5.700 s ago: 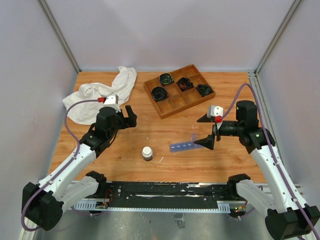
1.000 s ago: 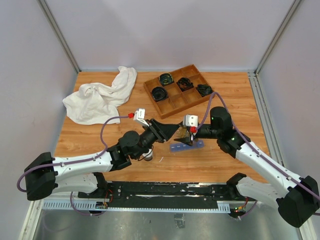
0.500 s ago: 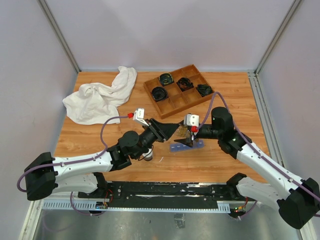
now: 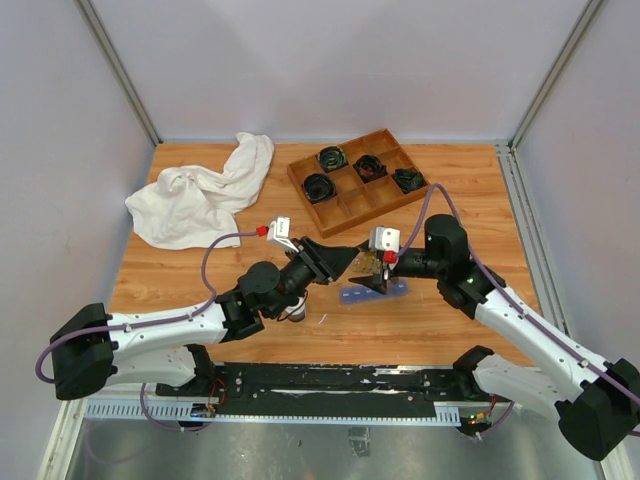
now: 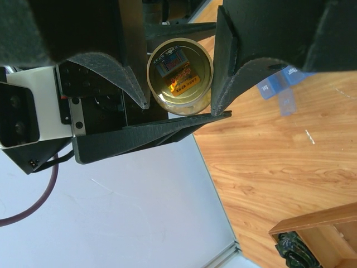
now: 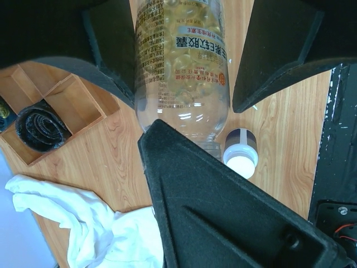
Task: Sort the pills into containers
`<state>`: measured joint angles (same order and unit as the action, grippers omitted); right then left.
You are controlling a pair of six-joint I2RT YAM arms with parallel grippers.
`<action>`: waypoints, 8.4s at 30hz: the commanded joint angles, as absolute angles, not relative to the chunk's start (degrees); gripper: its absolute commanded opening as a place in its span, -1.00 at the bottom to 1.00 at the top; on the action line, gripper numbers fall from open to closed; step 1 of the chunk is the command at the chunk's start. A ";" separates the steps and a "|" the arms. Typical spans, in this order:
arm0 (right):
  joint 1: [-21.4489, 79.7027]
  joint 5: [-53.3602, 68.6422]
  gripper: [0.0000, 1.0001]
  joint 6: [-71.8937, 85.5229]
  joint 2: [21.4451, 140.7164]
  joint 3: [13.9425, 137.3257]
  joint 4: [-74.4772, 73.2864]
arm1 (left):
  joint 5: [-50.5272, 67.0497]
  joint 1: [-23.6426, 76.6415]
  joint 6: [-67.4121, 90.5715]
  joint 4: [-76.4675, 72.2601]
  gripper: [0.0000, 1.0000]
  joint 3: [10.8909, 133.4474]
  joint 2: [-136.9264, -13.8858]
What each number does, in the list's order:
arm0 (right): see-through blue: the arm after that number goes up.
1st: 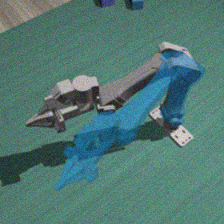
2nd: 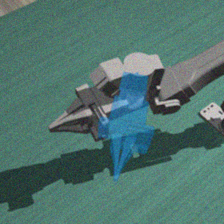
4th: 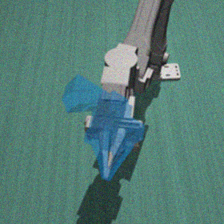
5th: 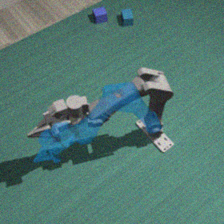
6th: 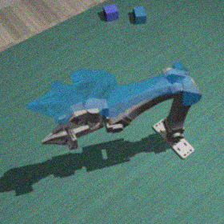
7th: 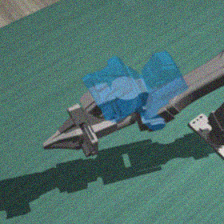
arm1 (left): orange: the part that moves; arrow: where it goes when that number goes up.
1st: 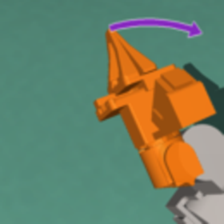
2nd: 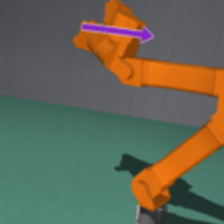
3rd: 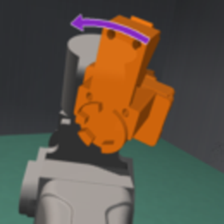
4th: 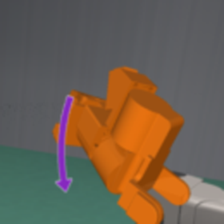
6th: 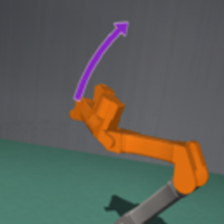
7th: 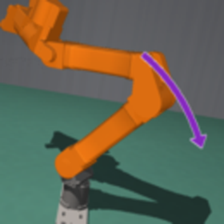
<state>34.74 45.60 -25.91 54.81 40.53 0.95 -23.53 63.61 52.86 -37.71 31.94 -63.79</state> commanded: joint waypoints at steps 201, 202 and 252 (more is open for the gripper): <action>19.69 64.32 -0.99 -37.93 60.06 51.95 -25.85 | 33.99 51.01 -13.01 -29.86 0.98 40.06 -62.82; 19.69 64.45 -0.99 -37.96 60.11 51.97 -25.91 | 34.09 50.98 -13.02 -29.63 0.98 40.60 -63.73; 19.69 63.28 -0.99 -37.26 61.64 52.32 -26.33 | -1.82 59.60 28.43 -35.68 -1.00 40.84 -69.71</action>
